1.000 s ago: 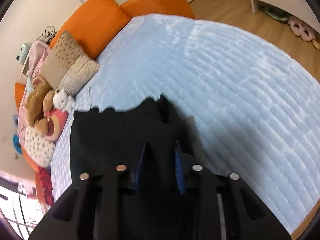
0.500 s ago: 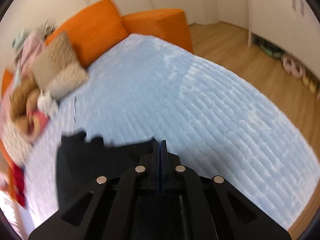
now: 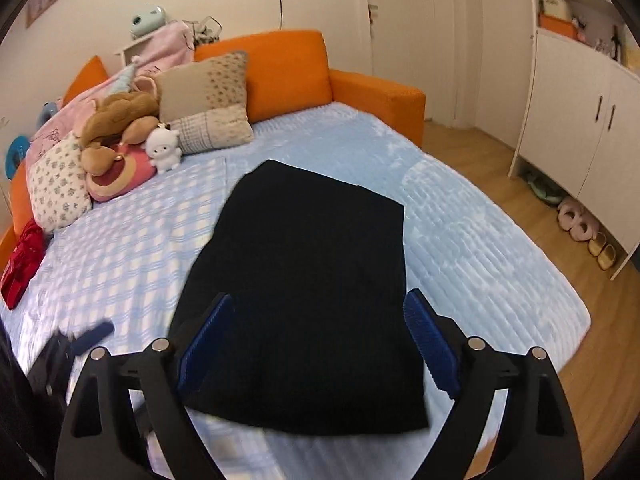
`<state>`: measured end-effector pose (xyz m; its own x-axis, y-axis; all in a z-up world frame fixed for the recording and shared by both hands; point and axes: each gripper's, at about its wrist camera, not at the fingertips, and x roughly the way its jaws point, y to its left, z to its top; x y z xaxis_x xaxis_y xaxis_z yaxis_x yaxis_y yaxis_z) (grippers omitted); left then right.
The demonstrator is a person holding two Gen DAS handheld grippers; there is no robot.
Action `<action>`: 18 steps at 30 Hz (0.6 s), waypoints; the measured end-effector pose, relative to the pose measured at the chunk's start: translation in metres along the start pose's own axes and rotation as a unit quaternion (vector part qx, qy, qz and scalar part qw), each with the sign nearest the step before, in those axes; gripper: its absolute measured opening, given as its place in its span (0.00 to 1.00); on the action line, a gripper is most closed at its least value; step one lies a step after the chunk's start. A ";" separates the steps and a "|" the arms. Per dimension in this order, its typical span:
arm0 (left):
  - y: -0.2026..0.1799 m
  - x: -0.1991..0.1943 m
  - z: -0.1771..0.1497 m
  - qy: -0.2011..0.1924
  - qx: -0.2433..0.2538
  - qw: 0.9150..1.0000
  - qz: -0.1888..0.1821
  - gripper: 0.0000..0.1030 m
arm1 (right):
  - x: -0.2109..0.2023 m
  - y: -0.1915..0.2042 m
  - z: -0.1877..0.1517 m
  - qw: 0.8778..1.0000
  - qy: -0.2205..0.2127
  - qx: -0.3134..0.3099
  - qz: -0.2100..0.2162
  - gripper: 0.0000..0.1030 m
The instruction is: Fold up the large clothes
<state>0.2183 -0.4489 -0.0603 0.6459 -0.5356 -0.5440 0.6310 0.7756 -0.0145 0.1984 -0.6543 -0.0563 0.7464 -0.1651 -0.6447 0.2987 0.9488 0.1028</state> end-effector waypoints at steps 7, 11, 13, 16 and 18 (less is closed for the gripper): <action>0.004 -0.041 -0.010 -0.052 -0.006 0.998 0.046 0.97 | -0.057 0.040 -0.061 0.995 -0.095 -0.011 -0.038 0.88; -0.002 -0.047 -0.026 -0.050 -0.019 0.997 0.047 0.97 | -0.072 0.050 -0.094 0.990 -0.128 -0.016 -0.053 0.89; -0.007 -0.049 -0.036 -0.047 -0.021 0.998 0.045 0.97 | -0.079 0.049 -0.109 0.989 -0.135 -0.011 -0.054 0.89; -0.017 -0.049 -0.047 -0.040 -0.015 0.998 0.046 0.97 | -0.085 0.042 -0.133 0.989 -0.135 -0.001 -0.060 0.90; -0.026 -0.049 -0.056 -0.041 -0.009 0.998 0.048 0.97 | -0.088 0.038 -0.143 0.989 -0.135 0.005 -0.063 0.90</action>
<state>0.1462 -0.4240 -0.0805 0.7368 -0.4825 -0.4736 0.5564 0.8307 0.0192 0.0592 -0.5653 -0.1040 0.8344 -0.3484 -0.4270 0.4040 0.9137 0.0441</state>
